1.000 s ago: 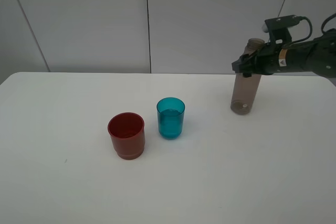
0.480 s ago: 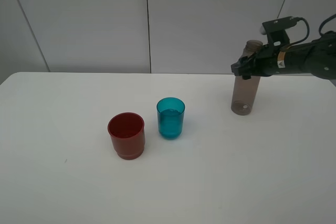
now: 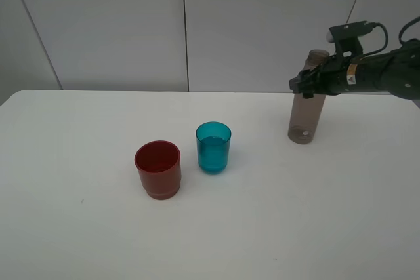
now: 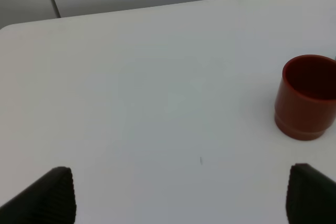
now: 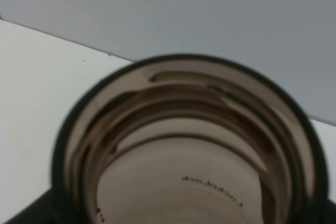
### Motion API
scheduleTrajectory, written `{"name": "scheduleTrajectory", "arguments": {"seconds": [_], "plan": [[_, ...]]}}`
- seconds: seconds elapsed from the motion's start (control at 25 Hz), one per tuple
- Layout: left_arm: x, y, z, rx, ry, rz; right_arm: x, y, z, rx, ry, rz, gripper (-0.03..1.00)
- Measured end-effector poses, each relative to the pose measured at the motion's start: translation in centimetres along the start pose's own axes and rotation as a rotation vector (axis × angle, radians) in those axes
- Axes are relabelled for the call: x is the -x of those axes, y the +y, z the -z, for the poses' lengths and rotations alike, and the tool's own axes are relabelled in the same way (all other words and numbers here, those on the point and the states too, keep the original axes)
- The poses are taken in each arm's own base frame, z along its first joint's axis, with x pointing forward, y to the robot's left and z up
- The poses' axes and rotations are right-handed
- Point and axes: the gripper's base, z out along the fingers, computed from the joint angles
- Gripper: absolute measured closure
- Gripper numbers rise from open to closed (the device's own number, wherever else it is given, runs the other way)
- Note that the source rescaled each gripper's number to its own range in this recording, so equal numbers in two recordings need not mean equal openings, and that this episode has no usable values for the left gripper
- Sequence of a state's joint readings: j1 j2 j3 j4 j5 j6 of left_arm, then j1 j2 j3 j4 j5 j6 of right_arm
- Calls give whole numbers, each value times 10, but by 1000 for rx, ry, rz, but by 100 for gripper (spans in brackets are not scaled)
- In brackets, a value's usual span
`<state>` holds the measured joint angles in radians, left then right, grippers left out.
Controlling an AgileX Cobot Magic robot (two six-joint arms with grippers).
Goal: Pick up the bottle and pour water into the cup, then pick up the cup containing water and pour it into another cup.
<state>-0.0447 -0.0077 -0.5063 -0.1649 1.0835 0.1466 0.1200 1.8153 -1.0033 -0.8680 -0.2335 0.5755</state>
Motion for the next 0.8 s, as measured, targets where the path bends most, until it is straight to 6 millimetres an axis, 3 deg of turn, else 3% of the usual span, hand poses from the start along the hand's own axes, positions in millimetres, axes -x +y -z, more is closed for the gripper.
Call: {"name": "scheduleTrajectory", "arguments": {"seconds": [0.16,0.44,0.6,0.68,0.8], "plan": [[0,0,0,0,0,0,0,0,0,0,-2,-4,91],[0,0,0,0,0,0,1,1,0,6,-11,-5,55],[0,0,0,0,0,0,1,0,0,4,-16,-21,21],[0,0,0,0,0,0,2,0,0,3,-17,-24,12],[0,0,0,0,0,0,6,-1,5,-6,-25,-21,7]]}}
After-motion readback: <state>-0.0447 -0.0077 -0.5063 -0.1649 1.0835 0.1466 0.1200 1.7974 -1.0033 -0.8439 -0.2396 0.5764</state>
